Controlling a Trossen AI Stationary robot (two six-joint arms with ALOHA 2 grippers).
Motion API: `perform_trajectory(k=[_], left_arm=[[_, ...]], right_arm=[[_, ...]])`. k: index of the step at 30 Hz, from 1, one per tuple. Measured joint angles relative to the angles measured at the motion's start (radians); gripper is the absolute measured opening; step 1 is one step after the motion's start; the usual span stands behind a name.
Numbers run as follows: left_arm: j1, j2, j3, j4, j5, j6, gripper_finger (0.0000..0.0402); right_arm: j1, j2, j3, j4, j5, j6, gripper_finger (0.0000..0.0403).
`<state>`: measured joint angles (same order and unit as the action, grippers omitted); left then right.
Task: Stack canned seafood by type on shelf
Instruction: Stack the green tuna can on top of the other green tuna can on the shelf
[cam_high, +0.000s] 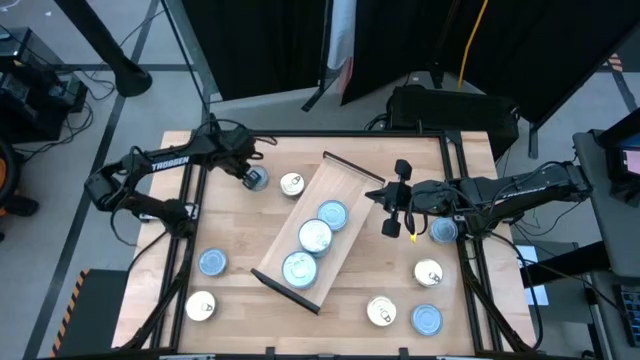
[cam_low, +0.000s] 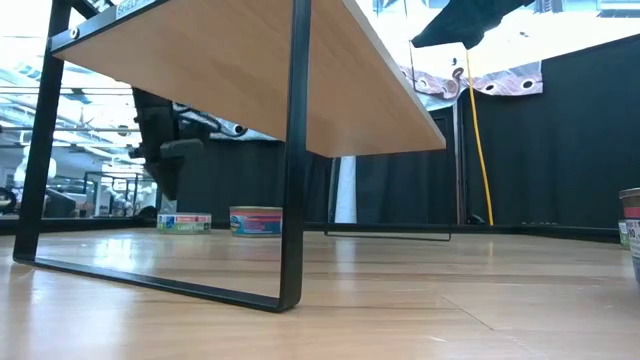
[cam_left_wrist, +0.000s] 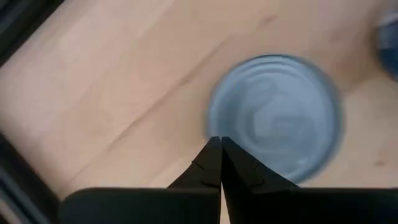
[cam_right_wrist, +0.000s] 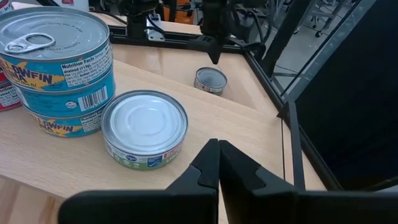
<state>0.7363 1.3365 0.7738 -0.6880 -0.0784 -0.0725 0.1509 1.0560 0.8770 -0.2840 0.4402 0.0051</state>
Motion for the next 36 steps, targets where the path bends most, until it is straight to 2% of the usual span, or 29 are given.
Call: perform_trajectory(k=[5,9,16,28,36], left_arm=[[-0.069,-0.003,0.0,-0.004,-0.057,-0.044,0.0001],[-0.077,-0.002,-0.036,0.002,-0.112,-0.052,0.0001],[-0.062,-0.006,-0.138,0.111,-0.094,-0.053,0.0001],[-0.067,-0.012,-0.159,0.086,-0.077,-0.068,0.0001],[-0.137,-0.154,-0.155,0.095,-0.077,-0.096,0.0001]], right_arm=[[0.0,0.0,0.0,0.0,0.0,-0.01,0.0],[0.0,0.0,0.0,0.0,0.0,-0.009,0.0],[0.0,0.0,0.0,0.0,0.0,-0.01,0.0],[0.0,0.0,0.0,0.002,0.001,-0.009,0.0],[0.0,0.0,0.0,0.001,0.001,-0.009,0.0]])
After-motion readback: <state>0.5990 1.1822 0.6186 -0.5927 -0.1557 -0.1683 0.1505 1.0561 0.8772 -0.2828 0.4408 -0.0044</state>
